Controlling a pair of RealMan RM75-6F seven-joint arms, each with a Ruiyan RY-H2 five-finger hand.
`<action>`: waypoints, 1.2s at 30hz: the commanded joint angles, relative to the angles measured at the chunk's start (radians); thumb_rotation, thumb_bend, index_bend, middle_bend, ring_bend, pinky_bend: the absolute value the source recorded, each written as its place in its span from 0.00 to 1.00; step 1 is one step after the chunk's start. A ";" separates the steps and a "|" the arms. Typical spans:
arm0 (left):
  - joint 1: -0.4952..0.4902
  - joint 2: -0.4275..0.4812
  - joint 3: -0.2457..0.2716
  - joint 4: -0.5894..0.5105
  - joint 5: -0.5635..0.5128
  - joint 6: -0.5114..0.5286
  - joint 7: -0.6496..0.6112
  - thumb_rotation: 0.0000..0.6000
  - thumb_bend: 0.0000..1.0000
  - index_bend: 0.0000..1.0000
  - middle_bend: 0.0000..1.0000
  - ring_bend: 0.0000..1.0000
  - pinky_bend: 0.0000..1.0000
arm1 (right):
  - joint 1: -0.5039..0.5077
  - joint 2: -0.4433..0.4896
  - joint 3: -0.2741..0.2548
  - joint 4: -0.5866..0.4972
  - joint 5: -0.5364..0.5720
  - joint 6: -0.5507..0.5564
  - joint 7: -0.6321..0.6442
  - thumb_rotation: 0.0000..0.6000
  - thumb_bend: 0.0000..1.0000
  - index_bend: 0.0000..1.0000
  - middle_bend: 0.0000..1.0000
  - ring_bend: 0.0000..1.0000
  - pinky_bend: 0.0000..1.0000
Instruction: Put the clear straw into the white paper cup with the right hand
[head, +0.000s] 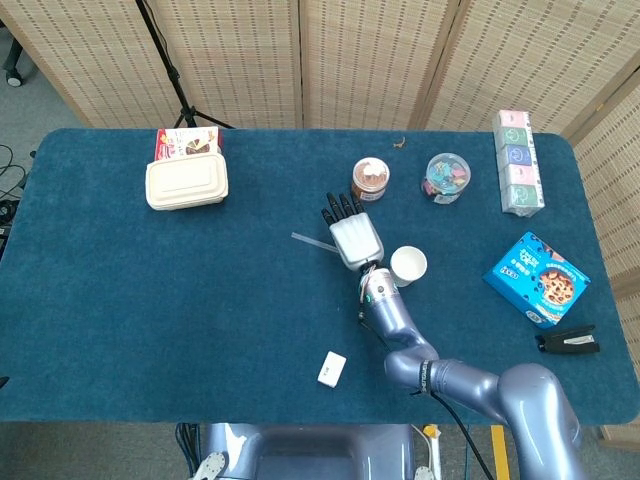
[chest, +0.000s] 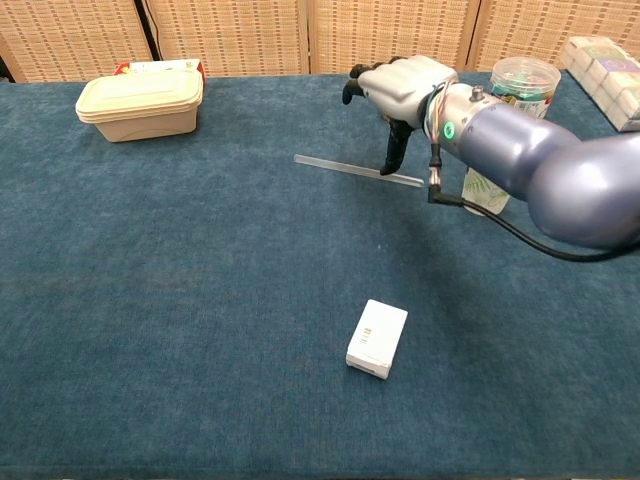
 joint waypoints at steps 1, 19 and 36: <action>0.000 0.001 0.000 0.001 0.000 0.000 -0.005 1.00 0.00 0.00 0.00 0.00 0.00 | 0.014 0.011 0.078 -0.030 0.113 -0.053 0.035 1.00 0.00 0.23 0.00 0.00 0.00; -0.017 0.012 -0.012 0.010 -0.034 -0.047 -0.049 1.00 0.00 0.00 0.00 0.00 0.00 | 0.128 -0.124 0.169 0.195 0.309 -0.111 0.052 1.00 0.00 0.38 0.00 0.00 0.00; -0.017 0.014 -0.013 0.019 -0.037 -0.054 -0.073 1.00 0.00 0.00 0.00 0.00 0.00 | 0.231 -0.250 0.207 0.395 0.293 -0.149 0.089 1.00 0.00 0.41 0.00 0.00 0.00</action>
